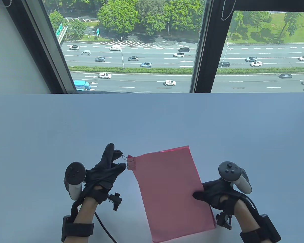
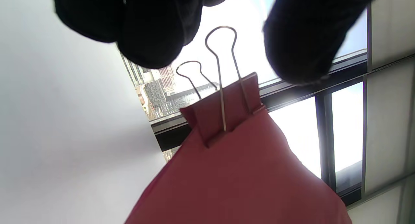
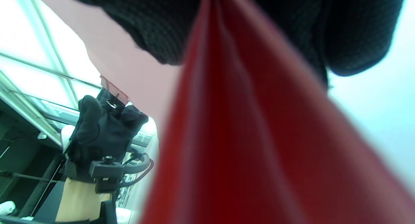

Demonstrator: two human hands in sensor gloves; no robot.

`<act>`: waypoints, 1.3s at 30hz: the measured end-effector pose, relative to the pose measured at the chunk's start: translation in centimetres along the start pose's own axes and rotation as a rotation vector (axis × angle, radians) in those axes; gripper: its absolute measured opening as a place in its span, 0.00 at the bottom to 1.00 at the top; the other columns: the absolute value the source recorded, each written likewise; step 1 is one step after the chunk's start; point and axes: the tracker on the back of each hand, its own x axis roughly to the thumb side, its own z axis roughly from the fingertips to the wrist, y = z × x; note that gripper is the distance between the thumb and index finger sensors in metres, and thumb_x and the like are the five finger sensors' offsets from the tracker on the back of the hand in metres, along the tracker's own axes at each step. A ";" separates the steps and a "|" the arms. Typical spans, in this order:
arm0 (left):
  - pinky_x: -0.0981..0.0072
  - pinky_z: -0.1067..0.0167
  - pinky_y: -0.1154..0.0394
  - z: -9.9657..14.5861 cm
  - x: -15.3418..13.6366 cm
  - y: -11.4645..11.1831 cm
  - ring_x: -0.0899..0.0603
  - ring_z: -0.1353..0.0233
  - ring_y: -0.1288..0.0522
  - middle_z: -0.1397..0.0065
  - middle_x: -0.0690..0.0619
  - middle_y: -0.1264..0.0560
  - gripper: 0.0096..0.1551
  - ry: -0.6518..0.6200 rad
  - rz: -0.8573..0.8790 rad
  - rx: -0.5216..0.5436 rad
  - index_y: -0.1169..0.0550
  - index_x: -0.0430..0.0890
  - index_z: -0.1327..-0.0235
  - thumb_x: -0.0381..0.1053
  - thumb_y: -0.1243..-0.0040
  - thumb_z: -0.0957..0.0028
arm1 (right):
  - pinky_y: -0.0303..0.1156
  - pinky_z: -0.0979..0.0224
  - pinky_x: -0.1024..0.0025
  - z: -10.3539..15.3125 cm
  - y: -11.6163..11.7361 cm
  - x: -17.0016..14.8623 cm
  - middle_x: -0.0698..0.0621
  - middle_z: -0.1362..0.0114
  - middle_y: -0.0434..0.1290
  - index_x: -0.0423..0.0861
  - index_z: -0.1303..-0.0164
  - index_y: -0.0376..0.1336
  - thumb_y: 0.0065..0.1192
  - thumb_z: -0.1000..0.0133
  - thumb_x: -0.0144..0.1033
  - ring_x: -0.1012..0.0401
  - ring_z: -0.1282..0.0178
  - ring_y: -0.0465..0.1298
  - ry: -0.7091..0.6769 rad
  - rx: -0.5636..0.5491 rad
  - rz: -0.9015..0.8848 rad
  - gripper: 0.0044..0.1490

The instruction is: Clip paper with binder clip (Left hand to clip)

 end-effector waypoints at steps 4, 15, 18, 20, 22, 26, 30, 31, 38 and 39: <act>0.34 0.33 0.37 0.3 0.5 -1.6 0.34 0.29 0.35 0.13 0.42 0.53 0.60 0.035 -0.297 -0.193 0.56 0.52 0.17 0.70 0.37 0.51 | 0.78 0.48 0.49 0.2 -0.2 -0.6 0.48 0.59 0.88 0.36 0.47 0.77 0.68 0.49 0.38 0.53 0.66 0.89 0.092 -0.051 -0.080 0.27; 0.33 0.28 0.60 0.4 1.3 -2.3 0.33 0.17 0.64 0.12 0.46 0.59 0.55 0.030 -0.740 -0.173 0.54 0.59 0.16 0.72 0.43 0.50 | 0.79 0.51 0.51 0.2 0.3 -0.9 0.49 0.61 0.88 0.29 0.43 0.72 0.66 0.47 0.39 0.54 0.70 0.89 0.114 -0.157 -0.234 0.32; 0.35 0.30 0.66 0.3 1.1 -2.3 0.36 0.19 0.70 0.13 0.49 0.63 0.54 0.021 -0.745 -0.168 0.55 0.58 0.16 0.70 0.43 0.50 | 0.78 0.50 0.49 0.1 0.5 -0.5 0.48 0.58 0.87 0.30 0.37 0.68 0.66 0.47 0.41 0.53 0.67 0.88 0.106 -0.197 -0.202 0.36; 0.36 0.31 0.67 0.2 0.9 -2.5 0.37 0.19 0.71 0.14 0.49 0.64 0.53 0.023 -0.738 -0.176 0.55 0.58 0.17 0.68 0.43 0.49 | 0.78 0.51 0.49 0.1 0.4 -0.4 0.46 0.59 0.87 0.30 0.34 0.66 0.66 0.47 0.41 0.52 0.68 0.88 0.132 -0.213 -0.153 0.38; 0.37 0.31 0.69 0.1 0.7 -2.7 0.37 0.20 0.72 0.14 0.49 0.65 0.54 0.036 -0.746 -0.199 0.55 0.58 0.17 0.65 0.41 0.49 | 0.78 0.52 0.48 0.3 0.3 -0.2 0.46 0.59 0.87 0.30 0.34 0.66 0.66 0.47 0.46 0.51 0.69 0.88 0.127 -0.209 -0.082 0.40; 0.37 0.32 0.70 -0.1 0.0 -3.2 0.38 0.21 0.73 0.14 0.49 0.65 0.56 0.057 -0.825 -0.235 0.56 0.59 0.18 0.68 0.39 0.50 | 0.76 0.51 0.44 0.5 -0.1 0.3 0.43 0.57 0.86 0.31 0.33 0.66 0.66 0.48 0.52 0.47 0.66 0.87 0.070 -0.250 -0.006 0.45; 0.37 0.31 0.68 -0.3 0.0 -2.8 0.36 0.19 0.69 0.13 0.46 0.56 0.55 0.014 -0.783 -0.187 0.50 0.58 0.17 0.67 0.35 0.52 | 0.74 0.50 0.40 1.3 -1.3 1.2 0.40 0.55 0.86 0.35 0.32 0.67 0.63 0.50 0.60 0.43 0.65 0.86 0.016 -0.322 0.242 0.48; 0.37 0.31 0.67 -0.3 0.1 -2.6 0.35 0.19 0.67 0.13 0.46 0.53 0.54 -0.007 -0.776 -0.161 0.48 0.59 0.17 0.66 0.34 0.53 | 0.75 0.50 0.41 1.6 -1.6 1.5 0.41 0.55 0.86 0.37 0.31 0.67 0.61 0.50 0.62 0.44 0.64 0.86 0.004 -0.341 0.331 0.49; 0.37 0.32 0.69 -0.2 -0.2 -2.3 0.37 0.20 0.71 0.13 0.48 0.61 0.54 0.012 -0.790 -0.156 0.52 0.61 0.17 0.70 0.40 0.52 | 0.74 0.49 0.41 3.2 -3.8 1.3 0.41 0.52 0.86 0.38 0.33 0.70 0.60 0.50 0.64 0.44 0.61 0.86 0.014 -0.562 0.437 0.47; 0.37 0.32 0.70 -0.2 -0.3 -2.3 0.37 0.20 0.72 0.13 0.48 0.62 0.54 0.019 -0.791 -0.154 0.52 0.61 0.17 0.71 0.40 0.51 | 0.74 0.48 0.40 3.4 -4.1 1.1 0.41 0.51 0.85 0.39 0.33 0.70 0.61 0.50 0.63 0.43 0.59 0.86 0.011 -0.589 0.457 0.47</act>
